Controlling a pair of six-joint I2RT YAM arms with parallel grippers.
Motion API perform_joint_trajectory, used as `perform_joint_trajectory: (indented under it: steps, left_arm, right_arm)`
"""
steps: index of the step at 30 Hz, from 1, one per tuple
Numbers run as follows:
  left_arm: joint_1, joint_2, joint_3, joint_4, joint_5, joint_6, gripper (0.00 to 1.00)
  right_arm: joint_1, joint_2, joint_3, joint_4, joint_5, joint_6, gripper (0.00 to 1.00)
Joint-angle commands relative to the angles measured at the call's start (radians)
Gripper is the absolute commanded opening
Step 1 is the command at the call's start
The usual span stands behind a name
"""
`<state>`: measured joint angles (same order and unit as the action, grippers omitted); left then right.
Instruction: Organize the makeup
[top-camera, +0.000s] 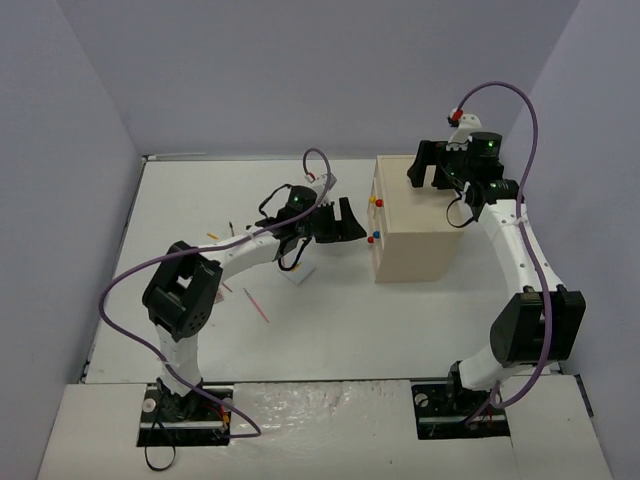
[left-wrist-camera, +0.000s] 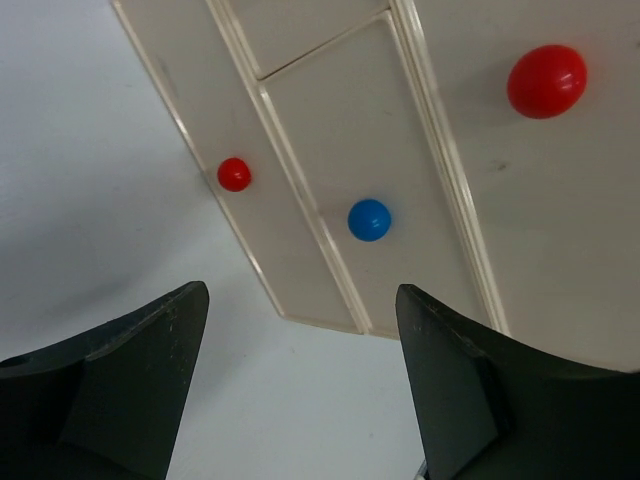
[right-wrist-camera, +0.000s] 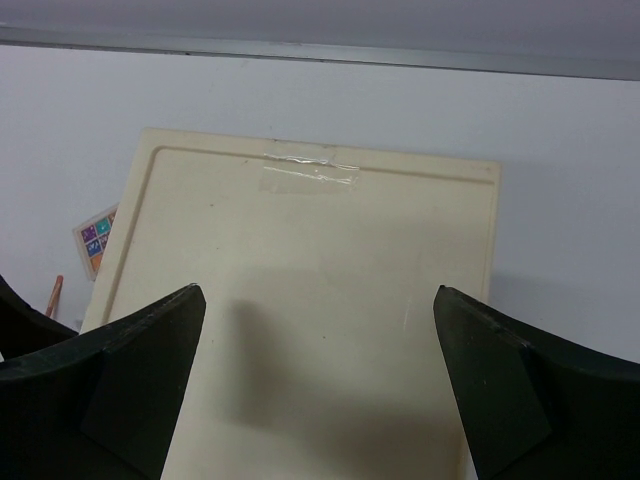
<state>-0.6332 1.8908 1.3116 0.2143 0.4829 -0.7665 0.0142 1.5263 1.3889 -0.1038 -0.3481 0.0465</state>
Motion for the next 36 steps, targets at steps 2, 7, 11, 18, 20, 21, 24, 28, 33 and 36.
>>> perform_joint_trajectory:
  steps: [2, 7, 11, 18, 20, 21, 24, 28, 33, 36]
  left_arm:
    - [-0.030, -0.009, 0.027, 0.233, 0.038, -0.176, 0.72]
    - [-0.034, 0.017, 0.027, 0.292, 0.016, -0.220, 0.67]
    - [-0.040, 0.041, 0.011, 0.347, 0.003, -0.262, 0.62]
    - [-0.042, 0.099, -0.004, 0.476, 0.009, -0.334, 0.54]
    - [-0.043, 0.106, -0.009, 0.500, 0.013, -0.341, 0.53]
    - [-0.044, 0.107, -0.011, 0.511, 0.016, -0.342, 0.52]
    - [-0.046, 0.115, -0.019, 0.545, 0.020, -0.356, 0.52]
    - [-0.048, 0.123, -0.043, 0.619, 0.033, -0.387, 0.52]
    - [-0.051, 0.145, -0.046, 0.661, 0.045, -0.408, 0.51]
    - [-0.051, 0.157, -0.043, 0.692, 0.057, -0.424, 0.50]
  right_arm:
    - [0.016, -0.089, -0.009, -0.002, 0.074, -0.035, 0.96]
    - [0.024, -0.118, -0.041, 0.000, 0.088, -0.036, 0.96]
    - [0.051, -0.135, -0.065, 0.002, 0.080, -0.035, 0.95]
    - [0.100, -0.160, -0.096, 0.021, 0.085, -0.064, 0.94]
    - [0.109, -0.166, -0.103, 0.027, 0.091, -0.073, 0.94]
    - [0.111, -0.167, -0.106, 0.029, 0.093, -0.076, 0.94]
    - [0.112, -0.159, -0.115, 0.030, 0.101, -0.075, 0.94]
    - [0.117, -0.145, -0.133, 0.030, 0.095, -0.064, 0.94]
    - [0.122, -0.134, -0.152, 0.036, 0.106, -0.060, 0.94]
    - [0.123, -0.137, -0.153, 0.039, 0.104, -0.059, 0.94]
